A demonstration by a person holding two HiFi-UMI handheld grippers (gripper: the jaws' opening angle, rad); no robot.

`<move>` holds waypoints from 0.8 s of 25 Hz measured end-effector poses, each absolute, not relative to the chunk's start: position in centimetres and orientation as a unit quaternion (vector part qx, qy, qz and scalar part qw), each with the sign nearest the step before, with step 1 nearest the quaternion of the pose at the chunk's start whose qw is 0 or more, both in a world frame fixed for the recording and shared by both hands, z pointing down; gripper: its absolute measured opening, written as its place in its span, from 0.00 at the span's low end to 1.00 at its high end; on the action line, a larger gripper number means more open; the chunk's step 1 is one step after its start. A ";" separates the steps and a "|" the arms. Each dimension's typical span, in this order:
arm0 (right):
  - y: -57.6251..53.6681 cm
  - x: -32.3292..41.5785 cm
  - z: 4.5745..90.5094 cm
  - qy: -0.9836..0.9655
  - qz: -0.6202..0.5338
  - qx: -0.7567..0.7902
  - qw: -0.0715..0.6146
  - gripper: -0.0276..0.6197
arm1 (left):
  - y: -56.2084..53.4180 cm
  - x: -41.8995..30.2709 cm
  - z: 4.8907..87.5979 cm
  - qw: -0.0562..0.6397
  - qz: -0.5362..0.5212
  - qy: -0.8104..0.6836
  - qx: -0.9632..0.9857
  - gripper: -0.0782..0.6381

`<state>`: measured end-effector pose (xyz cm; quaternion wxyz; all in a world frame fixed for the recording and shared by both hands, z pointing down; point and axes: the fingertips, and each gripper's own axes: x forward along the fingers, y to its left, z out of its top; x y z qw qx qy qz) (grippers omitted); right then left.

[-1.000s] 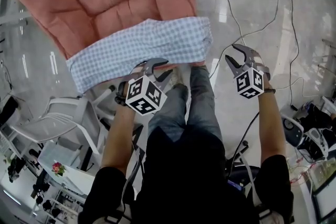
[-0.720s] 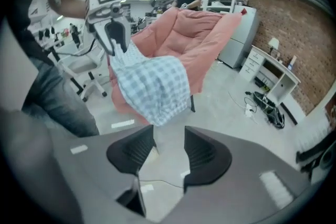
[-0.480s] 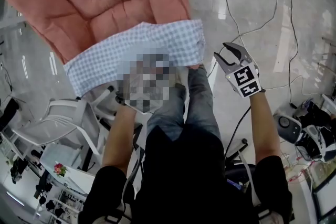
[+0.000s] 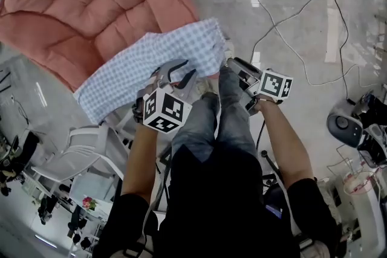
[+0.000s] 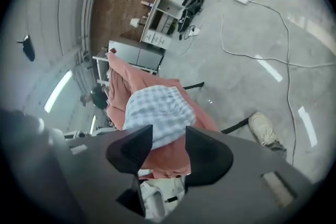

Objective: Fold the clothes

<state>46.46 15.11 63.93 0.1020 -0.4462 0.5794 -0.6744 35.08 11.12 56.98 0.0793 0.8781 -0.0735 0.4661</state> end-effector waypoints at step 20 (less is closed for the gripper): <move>12.2 42.2 67.8 0.365 -0.756 -0.297 0.455 0.56 | 11.4 35.4 58.9 0.046 0.480 -0.026 0.876 0.29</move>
